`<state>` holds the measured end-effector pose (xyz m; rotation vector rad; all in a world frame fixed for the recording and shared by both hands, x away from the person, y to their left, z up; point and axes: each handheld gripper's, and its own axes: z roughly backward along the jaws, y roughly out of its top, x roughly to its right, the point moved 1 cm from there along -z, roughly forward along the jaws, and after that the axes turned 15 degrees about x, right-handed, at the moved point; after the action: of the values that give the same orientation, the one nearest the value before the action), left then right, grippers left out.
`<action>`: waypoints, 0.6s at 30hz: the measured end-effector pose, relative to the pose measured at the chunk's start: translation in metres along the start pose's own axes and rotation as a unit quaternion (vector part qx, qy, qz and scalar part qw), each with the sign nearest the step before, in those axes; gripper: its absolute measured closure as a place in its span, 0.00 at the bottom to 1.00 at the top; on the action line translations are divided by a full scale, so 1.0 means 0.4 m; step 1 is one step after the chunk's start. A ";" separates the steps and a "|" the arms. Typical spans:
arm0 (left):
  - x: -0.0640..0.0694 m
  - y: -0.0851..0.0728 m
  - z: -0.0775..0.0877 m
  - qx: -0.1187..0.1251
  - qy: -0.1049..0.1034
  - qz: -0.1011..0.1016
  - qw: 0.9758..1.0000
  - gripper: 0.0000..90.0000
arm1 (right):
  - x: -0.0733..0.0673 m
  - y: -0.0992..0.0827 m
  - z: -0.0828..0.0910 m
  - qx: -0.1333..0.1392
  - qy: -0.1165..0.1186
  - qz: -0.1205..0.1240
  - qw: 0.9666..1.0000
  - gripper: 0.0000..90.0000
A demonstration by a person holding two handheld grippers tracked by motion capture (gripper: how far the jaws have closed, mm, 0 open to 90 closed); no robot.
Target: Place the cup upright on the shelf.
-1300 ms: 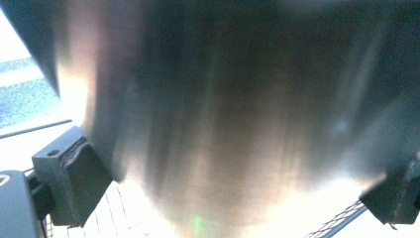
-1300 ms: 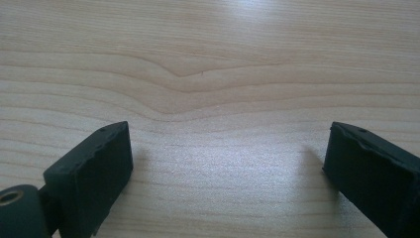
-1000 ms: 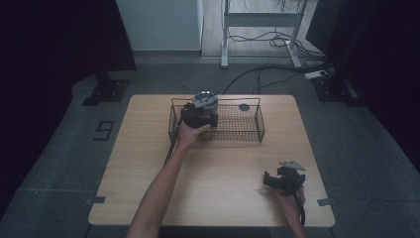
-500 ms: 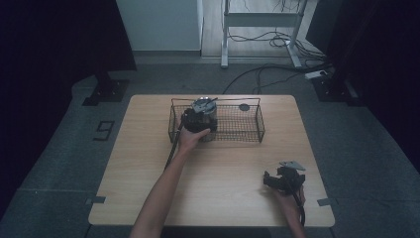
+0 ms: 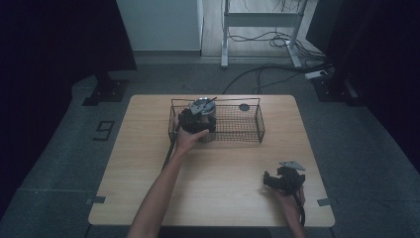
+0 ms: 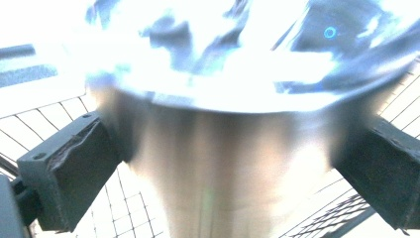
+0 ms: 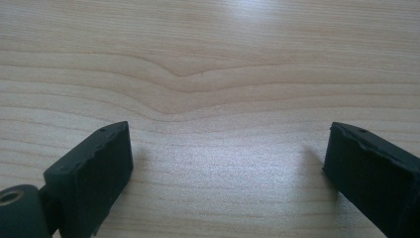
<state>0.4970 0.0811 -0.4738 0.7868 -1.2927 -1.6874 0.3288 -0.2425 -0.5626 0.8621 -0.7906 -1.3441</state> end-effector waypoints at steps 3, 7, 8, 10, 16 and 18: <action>-0.002 0.013 0.028 0.009 0.000 -0.005 1.000 0.00 | 0.000 0.000 0.000 0.000 -0.001 0.000 1.000 0.05; -0.001 0.024 0.072 0.017 -0.004 -0.010 1.000 0.00 | 0.000 0.000 0.000 -0.001 0.000 0.000 1.000 0.05; -0.001 0.025 0.084 0.019 -0.006 -0.015 1.000 0.00 | 0.000 0.000 0.000 0.000 0.000 0.000 1.000 0.05; -0.001 0.028 0.106 0.020 -0.010 -0.019 1.000 0.00 | 0.000 0.000 0.000 0.000 0.000 0.000 1.000 0.05; -0.003 0.028 0.188 0.029 -0.023 -0.015 0.999 0.00 | 0.000 0.000 0.000 -0.001 0.000 0.000 1.000 0.05; 0.000 0.022 0.218 0.036 -0.030 -0.016 0.999 0.00 | 0.000 0.000 0.000 -0.001 0.000 -0.001 1.000 0.05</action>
<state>0.4241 0.1177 -0.4418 0.8089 -1.3948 -1.7094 0.3287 -0.2424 -0.5625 0.8607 -0.7893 -1.3461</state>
